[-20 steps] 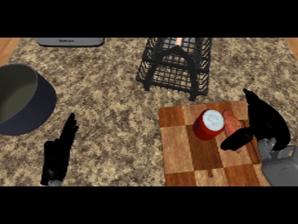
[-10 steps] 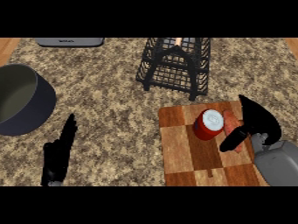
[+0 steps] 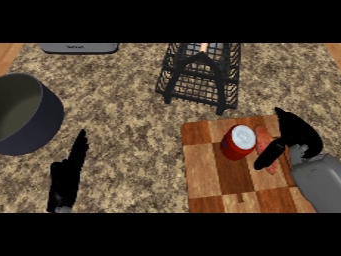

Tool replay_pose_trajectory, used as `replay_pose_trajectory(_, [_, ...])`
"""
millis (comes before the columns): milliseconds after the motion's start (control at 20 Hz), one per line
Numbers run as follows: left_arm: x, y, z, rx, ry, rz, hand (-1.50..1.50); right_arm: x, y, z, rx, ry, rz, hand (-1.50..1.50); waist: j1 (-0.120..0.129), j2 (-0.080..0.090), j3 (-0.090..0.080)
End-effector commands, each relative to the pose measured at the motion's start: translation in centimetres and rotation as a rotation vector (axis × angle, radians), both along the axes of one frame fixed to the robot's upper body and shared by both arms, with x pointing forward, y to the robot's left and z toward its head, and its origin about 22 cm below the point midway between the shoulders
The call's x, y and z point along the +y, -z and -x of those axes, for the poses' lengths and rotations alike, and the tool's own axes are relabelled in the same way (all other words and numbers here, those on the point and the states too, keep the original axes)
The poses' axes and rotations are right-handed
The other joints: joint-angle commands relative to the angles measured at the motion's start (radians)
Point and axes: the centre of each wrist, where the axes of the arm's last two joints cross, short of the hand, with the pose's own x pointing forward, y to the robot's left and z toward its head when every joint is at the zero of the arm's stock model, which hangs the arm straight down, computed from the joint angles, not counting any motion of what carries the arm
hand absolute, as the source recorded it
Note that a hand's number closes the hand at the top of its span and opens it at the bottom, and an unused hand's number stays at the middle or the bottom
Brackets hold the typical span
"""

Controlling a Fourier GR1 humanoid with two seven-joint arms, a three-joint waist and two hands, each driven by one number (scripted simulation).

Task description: Pick the sweet potato from the cutting board and place it in the tiered basket

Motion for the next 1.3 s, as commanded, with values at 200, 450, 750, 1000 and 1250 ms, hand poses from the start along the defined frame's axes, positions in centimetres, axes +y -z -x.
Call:
replay_pose_trajectory(200, [0.7,0.8,-0.3,-0.006,0.006,-0.01,0.0,0.8,2.3,-0.5,0.14,0.086,0.02,-1.5,-0.002,0.001,0.0])
replay_pose_trajectory(450, [-1.3,0.1,0.4,0.012,-0.011,0.022,0.0,0.4,3.2,0.1,0.16,0.076,0.006,-1.5,-0.001,0.0,0.0])
replay_pose_trajectory(750, [-0.5,1.3,-0.5,0.002,-0.016,0.005,0.0,0.5,5.2,0.0,0.136,0.09,0.003,1.5,-0.002,0.001,0.0])
replay_pose_trajectory(1000, [1.0,-0.7,0.8,0.023,-0.01,0.001,0.0,0.0,6.0,0.6,0.08,0.021,-0.008,1.5,0.0,0.0,0.0])
replay_pose_trajectory(1250, [-1.2,0.8,0.6,0.021,-0.002,0.011,0.0,1.4,6.4,-0.8,0.024,-0.083,0.123,1.5,0.003,0.002,0.0])
